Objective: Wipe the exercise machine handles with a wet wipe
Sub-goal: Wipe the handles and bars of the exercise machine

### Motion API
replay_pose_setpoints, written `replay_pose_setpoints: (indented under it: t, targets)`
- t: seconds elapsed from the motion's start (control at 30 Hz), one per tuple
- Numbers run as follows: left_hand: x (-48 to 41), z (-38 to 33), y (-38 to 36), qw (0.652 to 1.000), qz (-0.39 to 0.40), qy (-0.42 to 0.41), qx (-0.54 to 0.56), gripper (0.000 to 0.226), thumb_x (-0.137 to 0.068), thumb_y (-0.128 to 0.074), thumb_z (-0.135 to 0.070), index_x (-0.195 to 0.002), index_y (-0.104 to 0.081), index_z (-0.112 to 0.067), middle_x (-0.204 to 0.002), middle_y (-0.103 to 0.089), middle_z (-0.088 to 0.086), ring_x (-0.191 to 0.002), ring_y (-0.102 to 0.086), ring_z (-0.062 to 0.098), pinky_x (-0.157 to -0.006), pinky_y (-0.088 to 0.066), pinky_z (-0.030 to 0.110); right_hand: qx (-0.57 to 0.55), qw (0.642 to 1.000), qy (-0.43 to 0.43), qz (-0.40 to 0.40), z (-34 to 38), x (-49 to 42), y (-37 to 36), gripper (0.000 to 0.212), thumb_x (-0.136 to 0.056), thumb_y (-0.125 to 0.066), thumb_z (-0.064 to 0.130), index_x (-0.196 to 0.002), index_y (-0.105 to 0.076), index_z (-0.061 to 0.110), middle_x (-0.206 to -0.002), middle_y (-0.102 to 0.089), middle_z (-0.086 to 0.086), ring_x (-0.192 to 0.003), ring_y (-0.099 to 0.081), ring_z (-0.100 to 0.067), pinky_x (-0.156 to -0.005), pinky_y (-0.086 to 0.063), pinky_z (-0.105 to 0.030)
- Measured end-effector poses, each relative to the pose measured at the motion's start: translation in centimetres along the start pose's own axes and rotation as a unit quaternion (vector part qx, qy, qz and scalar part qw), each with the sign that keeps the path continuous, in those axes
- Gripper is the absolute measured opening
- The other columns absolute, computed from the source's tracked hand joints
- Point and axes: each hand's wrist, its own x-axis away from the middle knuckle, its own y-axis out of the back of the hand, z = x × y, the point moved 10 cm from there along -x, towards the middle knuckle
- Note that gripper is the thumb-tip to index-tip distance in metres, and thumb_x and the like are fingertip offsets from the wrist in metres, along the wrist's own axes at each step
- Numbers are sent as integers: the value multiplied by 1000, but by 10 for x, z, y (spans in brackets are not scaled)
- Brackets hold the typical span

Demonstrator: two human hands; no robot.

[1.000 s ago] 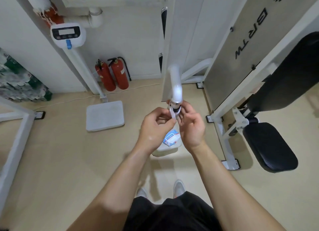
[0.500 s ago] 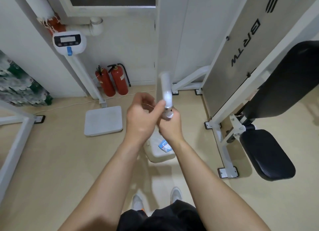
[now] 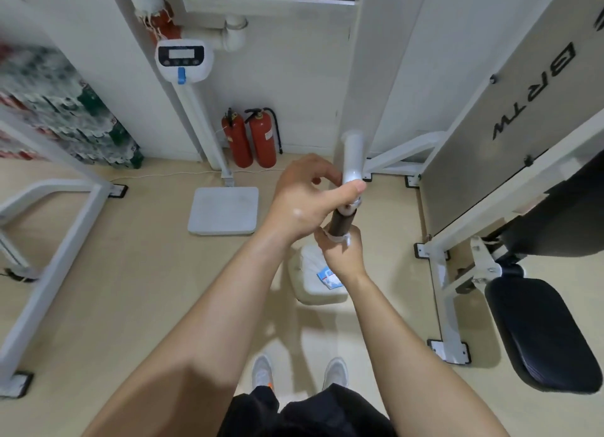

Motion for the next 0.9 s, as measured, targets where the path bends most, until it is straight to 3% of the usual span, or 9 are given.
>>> replay_pose_setpoints:
  t: [0.1, 0.17, 0.3, 0.37, 0.43, 0.57, 0.73, 0.83, 0.9]
  targets:
    - [-2, -3, 2, 999, 22, -22, -19, 26, -65, -74, -59, -60, -57, -39, -81, -57, -14, -82, -51, -9, -70, -32, 6, 99, 983, 9, 156, 16, -5, -8, 30, -83, -70, 18, -66, -47, 8, -59, -49, -6, -57, -48, -21, -59, -42, -37]
    - [-3, -3, 0, 999, 36, -27, -25, 27, -64, -72, -62, -59, -57, -41, -84, -57, -15, -83, -52, -6, -69, -31, 7, 83, 976, 54, 192, 59, 0, -5, 23, -80, -67, 10, -72, -50, -2, -60, -50, -13, -56, -50, -24, -54, -43, -35]
    - [-6, 3, -4, 999, 46, -20, -2, 27, -61, -72, -63, -61, -60, -39, -85, -58, -15, -89, -54, 5, -72, -33, 9, -15, 992, 117, 38, 102, 11, 12, 15, -68, -57, 14, -60, -46, 7, -51, -40, -4, -50, -41, -19, -45, -33, -29]
    - [-6, 4, -8, 998, 58, -20, 10, 27, -63, -74, -61, -62, -61, -38, -84, -59, -15, -90, -55, 6, -73, -34, 9, -63, 987, 119, -88, 81, 17, 17, 27, -73, -59, 16, -55, -41, 25, -50, -38, 12, -52, -37, -16, -49, -32, -26]
    - [-8, 5, -10, 997, 71, -19, 11, 28, -62, -72, -64, -63, -62, -38, -84, -59, -17, -91, -56, 7, -73, -35, 11, -56, 982, 100, -151, 44, 18, 17, 32, -80, -63, 15, -60, -41, 28, -52, -41, 12, -54, -38, -9, -54, -35, -27]
    - [-12, 7, -10, 996, 85, -16, 11, 27, -64, -75, -61, -64, -62, -37, -84, -60, -18, -91, -55, 8, -75, -36, 13, 58, 997, -13, -50, -13, 4, 8, 39, -83, -68, 28, -60, -40, 12, -53, -41, -4, -52, -40, -23, -56, -36, -37]
    - [-15, 6, -12, 995, 98, -32, 5, 29, -61, -76, -60, -61, -62, -36, -84, -61, -15, -91, -57, 12, -77, -37, 18, 27, 990, 77, 117, 81, 5, 8, 29, -74, -64, 13, -74, -47, -11, -56, -44, -27, -51, -47, -23, -49, -39, -31]
    - [-15, 7, -17, 994, 103, -36, 15, 32, -59, -73, -63, -63, -64, -33, -84, -62, -14, -92, -57, 12, -76, -36, 16, -16, 991, 132, 0, 108, 12, 24, 26, -69, -58, 10, -61, -39, -7, -49, -39, -17, -48, -40, -19, -45, -30, -26]
    - [-14, 9, -19, 994, 104, -36, 27, 31, -64, -79, -56, -65, -65, -28, -84, -62, -13, -93, -58, 13, -72, -35, 10, -54, 988, 104, -104, 78, 19, 26, 31, -77, -62, 7, -59, -37, 6, -51, -39, -5, -49, -39, -19, -46, -30, -27]
